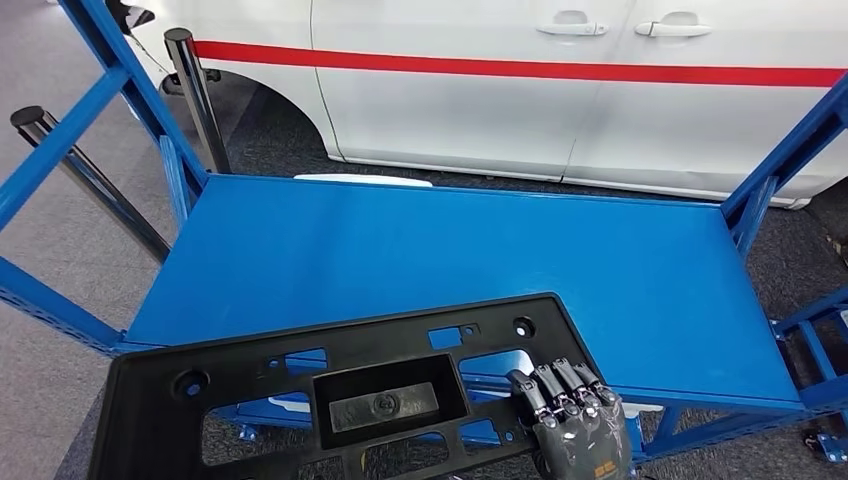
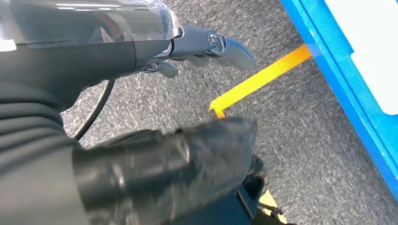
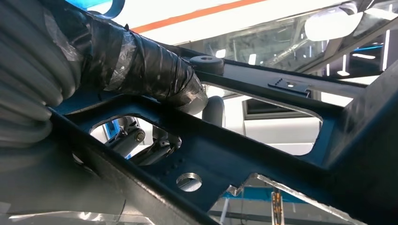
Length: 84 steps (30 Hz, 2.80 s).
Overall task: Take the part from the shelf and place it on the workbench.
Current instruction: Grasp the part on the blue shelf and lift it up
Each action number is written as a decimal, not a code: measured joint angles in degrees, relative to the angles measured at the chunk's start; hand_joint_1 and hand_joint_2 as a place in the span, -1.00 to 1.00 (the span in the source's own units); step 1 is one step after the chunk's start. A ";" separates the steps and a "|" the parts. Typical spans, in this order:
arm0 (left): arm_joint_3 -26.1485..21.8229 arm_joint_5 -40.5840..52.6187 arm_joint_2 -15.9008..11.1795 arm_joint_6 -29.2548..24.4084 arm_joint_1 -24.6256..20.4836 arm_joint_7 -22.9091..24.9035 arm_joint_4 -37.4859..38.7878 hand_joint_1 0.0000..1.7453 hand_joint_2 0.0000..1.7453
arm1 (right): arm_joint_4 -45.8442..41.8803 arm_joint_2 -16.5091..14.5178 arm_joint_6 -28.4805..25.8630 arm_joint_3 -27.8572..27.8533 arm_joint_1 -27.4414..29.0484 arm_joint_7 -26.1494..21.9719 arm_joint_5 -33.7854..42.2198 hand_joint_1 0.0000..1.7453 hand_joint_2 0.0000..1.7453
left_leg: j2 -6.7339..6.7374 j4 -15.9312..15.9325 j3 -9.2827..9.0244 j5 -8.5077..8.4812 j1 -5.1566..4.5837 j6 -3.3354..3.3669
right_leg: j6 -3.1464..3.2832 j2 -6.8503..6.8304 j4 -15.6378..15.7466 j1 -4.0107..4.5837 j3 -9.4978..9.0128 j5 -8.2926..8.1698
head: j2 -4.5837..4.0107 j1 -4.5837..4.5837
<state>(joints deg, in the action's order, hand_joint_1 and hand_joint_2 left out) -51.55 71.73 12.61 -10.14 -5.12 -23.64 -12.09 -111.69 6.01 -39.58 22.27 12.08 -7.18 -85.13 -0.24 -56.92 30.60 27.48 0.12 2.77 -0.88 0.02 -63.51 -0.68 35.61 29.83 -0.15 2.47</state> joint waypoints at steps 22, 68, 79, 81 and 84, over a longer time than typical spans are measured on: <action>-0.55 0.73 -0.11 -7.36 0.33 4.39 0.02 -1.00 1.00 | 0.70 0.39 0.00 1.64 -0.14 8.50 -0.02 1.00 1.00 | -0.08 -11.90 4.80 4.67 0.02 -1.89 | 1.81 -0.10 3.38 0.11 -2.31 -1.86 | 0.00 -0.09; -1.33 0.96 -0.02 -8.81 0.12 4.78 0.02 -1.00 1.00 | 0.29 1.29 0.00 4.06 -0.42 10.83 0.14 1.00 1.00 | 0.87 -0.72 2.94 -1.68 -0.61 0.18 | -0.50 -0.11 -9.53 -0.23 0.80 1.74 | 0.00 -0.01; -1.43 1.02 -0.04 -8.73 0.32 4.60 0.02 -1.00 1.00 | 0.27 1.25 0.00 4.00 -0.50 9.92 0.28 1.00 1.00 | 0.34 -13.11 8.55 6.73 -0.28 -2.87 | 2.76 -0.48 4.82 0.13 -4.71 -0.78 | 0.00 -0.18; -1.43 1.04 -0.04 -8.73 0.31 4.60 0.02 -1.00 1.00 | 0.28 1.25 0.00 4.00 -0.48 9.81 0.30 1.00 1.00 | 0.34 -18.28 8.70 7.85 -0.20 -2.93 | 2.77 -0.60 4.61 0.28 -2.99 -2.05 | 0.00 -0.19; -1.43 1.05 -0.04 -8.73 0.26 4.60 0.02 -1.00 1.00 | 0.28 1.25 0.00 4.00 -0.47 9.80 0.31 1.00 1.00 | 0.29 -12.65 2.57 3.06 -0.29 -2.34 | 2.66 -0.65 4.09 0.40 -0.71 -3.62 | 0.00 -0.20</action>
<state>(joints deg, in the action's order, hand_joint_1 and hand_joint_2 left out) -52.98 72.78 12.57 -18.86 -4.86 -19.04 -12.07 -111.41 7.26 -39.58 26.27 11.61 2.62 -84.83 0.05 -69.56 33.17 30.54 -0.17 0.44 1.78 -0.63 -59.42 -0.28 34.90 26.21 -0.15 2.27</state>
